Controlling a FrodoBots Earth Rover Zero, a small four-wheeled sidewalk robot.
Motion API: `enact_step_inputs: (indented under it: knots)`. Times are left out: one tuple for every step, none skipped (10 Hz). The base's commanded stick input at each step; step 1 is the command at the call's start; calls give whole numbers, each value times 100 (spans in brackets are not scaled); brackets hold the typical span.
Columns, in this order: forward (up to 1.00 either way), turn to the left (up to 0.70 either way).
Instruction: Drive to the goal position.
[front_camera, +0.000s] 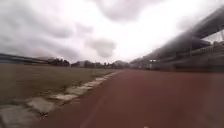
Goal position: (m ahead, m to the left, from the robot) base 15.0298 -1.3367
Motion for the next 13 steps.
enact_step_inputs:
  knots:
    - [100,-32]
    - [100,-9]
    - [100,-17]
    - [100,-39]
    - [100,-40]
    - [100,-40]
    - [100,-40]
    - [100,-28]
    - [100,-7]
    - [100,0]
    - [100,0]
    - [100,0]
    - [100,0]
